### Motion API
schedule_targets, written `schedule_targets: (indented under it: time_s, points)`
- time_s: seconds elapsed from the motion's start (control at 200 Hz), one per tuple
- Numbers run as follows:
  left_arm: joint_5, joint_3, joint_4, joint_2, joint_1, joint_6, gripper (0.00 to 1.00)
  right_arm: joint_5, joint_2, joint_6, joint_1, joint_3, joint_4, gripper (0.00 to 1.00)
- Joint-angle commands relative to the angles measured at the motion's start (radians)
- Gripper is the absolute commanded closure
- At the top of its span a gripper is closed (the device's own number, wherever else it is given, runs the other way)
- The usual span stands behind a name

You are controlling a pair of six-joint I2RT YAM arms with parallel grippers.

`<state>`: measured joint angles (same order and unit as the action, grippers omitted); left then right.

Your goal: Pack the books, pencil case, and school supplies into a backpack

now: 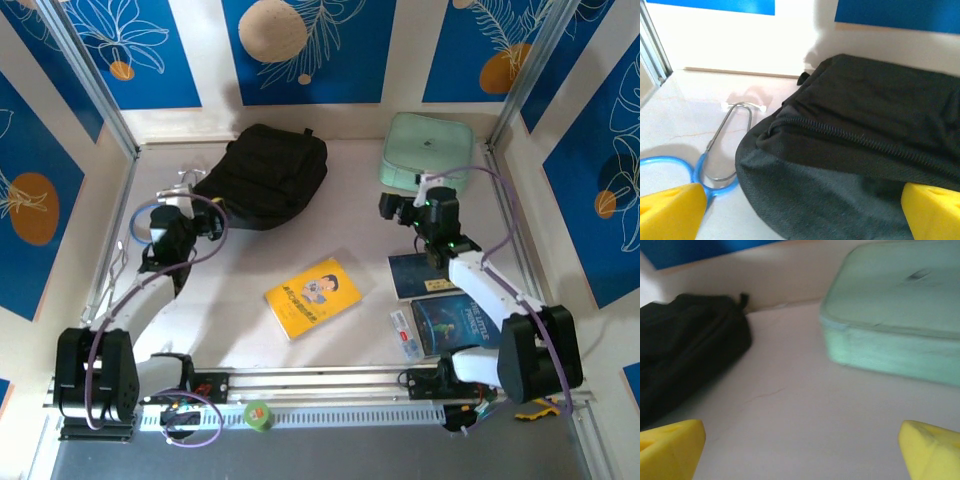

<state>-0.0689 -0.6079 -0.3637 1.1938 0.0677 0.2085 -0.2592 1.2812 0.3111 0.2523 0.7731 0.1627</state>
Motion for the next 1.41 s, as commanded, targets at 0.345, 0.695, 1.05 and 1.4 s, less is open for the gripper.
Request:
schedule_targets:
  time_s: [0.345,0.695,1.05,1.4]
  points:
    - [0.163,-0.061,0.285,-0.008,0.011,0.505,0.06,0.255,0.531,0.409,0.215,0.575,-0.362,0.09]
    - [0.269,-0.041,0.408,-0.079,0.021,0.489,0.1,0.247,0.839,0.431,0.245,0.871,-0.487,0.3]
    - [0.31,-0.158,0.491,0.037,0.095,0.453,0.22,0.249,0.978,0.434,0.246,1.022,-0.603,0.59]
    - [0.329,-0.317,0.551,0.189,0.231,0.343,0.23,0.158,0.846,0.446,0.23,0.796,-0.604,0.7]
